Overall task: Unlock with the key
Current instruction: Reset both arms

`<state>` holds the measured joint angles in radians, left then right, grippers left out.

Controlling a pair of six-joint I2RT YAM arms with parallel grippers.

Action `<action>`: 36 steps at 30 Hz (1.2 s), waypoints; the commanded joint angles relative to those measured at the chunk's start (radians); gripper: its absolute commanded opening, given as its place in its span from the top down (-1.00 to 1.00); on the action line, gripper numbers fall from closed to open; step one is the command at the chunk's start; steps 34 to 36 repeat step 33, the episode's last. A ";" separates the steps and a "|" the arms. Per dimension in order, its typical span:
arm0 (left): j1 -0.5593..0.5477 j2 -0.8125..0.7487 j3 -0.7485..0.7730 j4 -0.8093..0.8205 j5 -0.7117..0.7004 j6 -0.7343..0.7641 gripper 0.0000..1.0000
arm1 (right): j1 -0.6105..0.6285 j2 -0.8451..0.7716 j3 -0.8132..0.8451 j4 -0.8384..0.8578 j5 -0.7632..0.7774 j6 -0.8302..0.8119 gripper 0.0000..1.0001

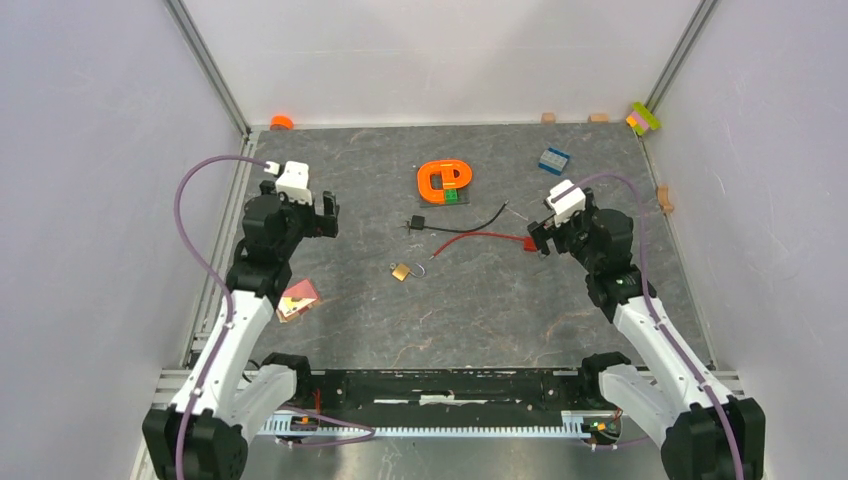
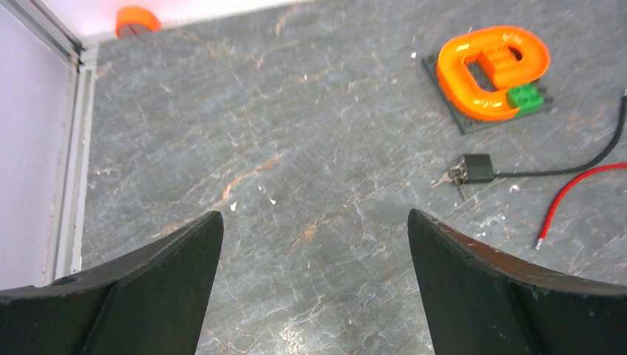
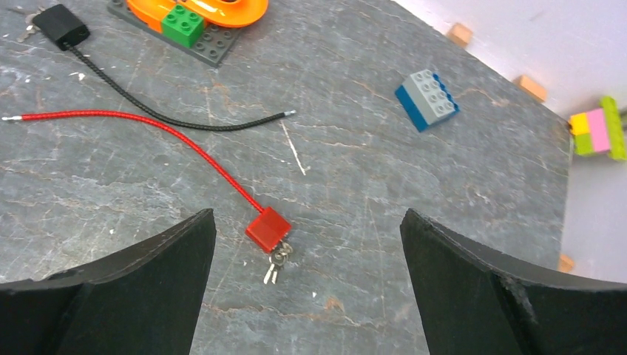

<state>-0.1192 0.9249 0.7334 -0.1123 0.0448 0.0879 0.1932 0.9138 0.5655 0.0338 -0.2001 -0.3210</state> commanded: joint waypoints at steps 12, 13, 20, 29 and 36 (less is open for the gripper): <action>0.003 -0.294 -0.050 -0.082 0.066 -0.032 -1.00 | -0.006 -0.309 -0.127 -0.042 0.032 0.018 -0.96; 0.003 -0.300 -0.044 -0.090 0.054 -0.026 -1.00 | -0.006 -0.326 -0.128 -0.041 0.037 0.021 -0.96; 0.002 -0.290 -0.037 -0.125 0.047 -0.021 -1.00 | -0.006 -0.307 -0.114 -0.041 0.087 0.014 -0.96; 0.003 -0.268 -0.044 -0.130 0.067 -0.016 -1.00 | -0.006 -0.305 -0.121 -0.041 0.084 0.008 -0.96; 0.003 -0.264 -0.042 -0.133 0.069 -0.013 -1.00 | -0.006 -0.307 -0.118 -0.041 0.084 0.011 -0.96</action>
